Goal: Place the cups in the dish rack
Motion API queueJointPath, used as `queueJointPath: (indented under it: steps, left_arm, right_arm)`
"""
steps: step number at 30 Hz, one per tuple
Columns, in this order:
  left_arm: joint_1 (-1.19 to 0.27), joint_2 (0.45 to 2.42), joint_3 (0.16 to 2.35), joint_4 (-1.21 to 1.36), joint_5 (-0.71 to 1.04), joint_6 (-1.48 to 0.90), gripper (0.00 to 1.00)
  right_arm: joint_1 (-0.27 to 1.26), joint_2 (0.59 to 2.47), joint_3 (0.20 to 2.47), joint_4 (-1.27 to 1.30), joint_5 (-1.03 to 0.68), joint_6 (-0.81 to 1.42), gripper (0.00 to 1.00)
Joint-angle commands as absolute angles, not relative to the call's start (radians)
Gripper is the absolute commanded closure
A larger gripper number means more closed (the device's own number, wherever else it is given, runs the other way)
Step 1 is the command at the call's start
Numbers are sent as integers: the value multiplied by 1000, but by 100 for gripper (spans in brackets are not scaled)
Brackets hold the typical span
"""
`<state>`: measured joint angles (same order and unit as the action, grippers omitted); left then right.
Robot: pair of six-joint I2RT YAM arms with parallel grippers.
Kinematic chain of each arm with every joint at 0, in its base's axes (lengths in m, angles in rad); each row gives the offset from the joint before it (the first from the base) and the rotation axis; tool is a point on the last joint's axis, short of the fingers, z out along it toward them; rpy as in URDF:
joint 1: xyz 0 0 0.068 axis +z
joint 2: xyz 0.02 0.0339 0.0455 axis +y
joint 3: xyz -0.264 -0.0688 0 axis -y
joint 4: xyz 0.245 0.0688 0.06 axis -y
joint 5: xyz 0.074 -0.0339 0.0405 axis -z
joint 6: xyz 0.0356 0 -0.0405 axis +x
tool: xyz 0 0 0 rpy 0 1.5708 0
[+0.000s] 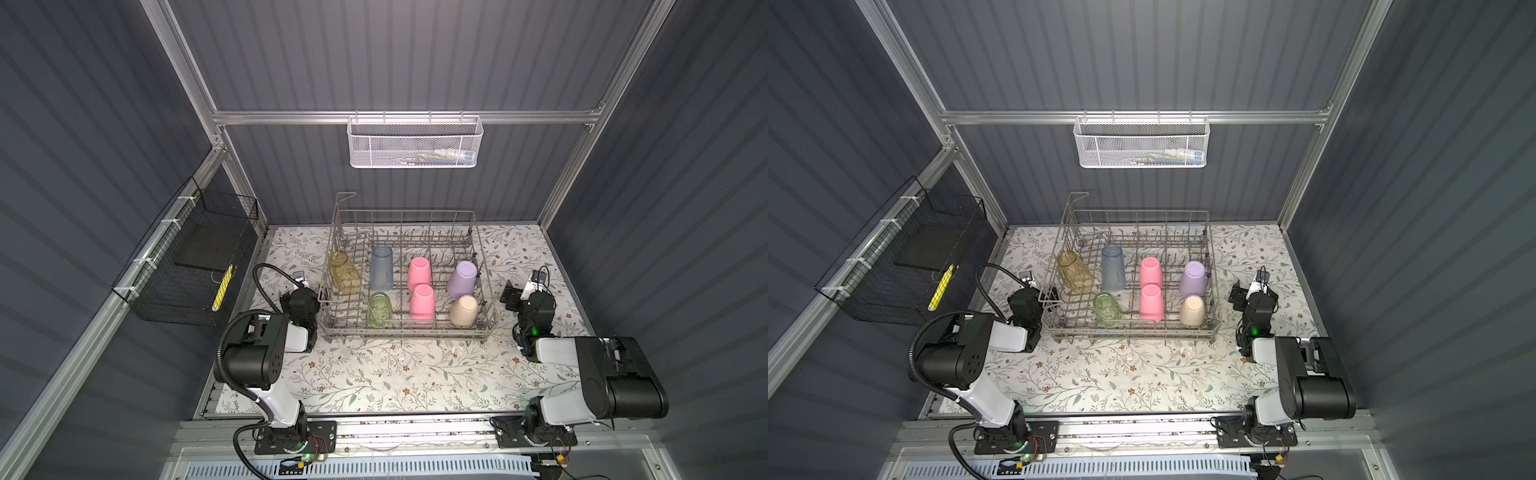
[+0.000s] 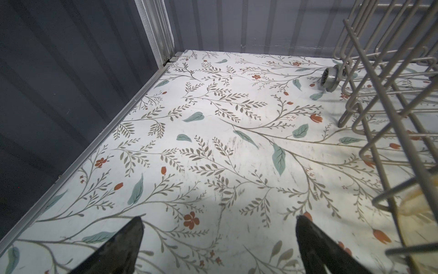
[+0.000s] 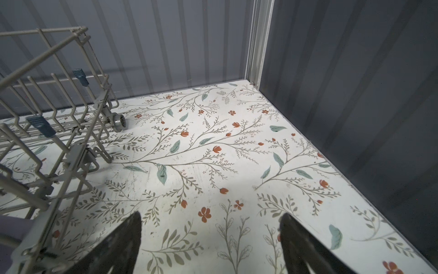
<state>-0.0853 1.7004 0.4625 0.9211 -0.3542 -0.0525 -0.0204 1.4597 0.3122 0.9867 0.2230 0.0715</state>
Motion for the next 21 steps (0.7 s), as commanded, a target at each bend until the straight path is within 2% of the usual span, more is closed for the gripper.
queueJointPath:
  steps: [1,9,21]
  left_arm:
    - [-86,1713,449,946,-355,-34,0]
    - [-87,1713,450,946,-354,-33,0]
    - [-87,1713,451,944,-355,-33,0]
  right_arm:
    - [-25,1463,305,1022,211,78,6]
    - [-23,1462,303,1022,212,78,1]
    - [-22,1462,303,1023,213,78,1]
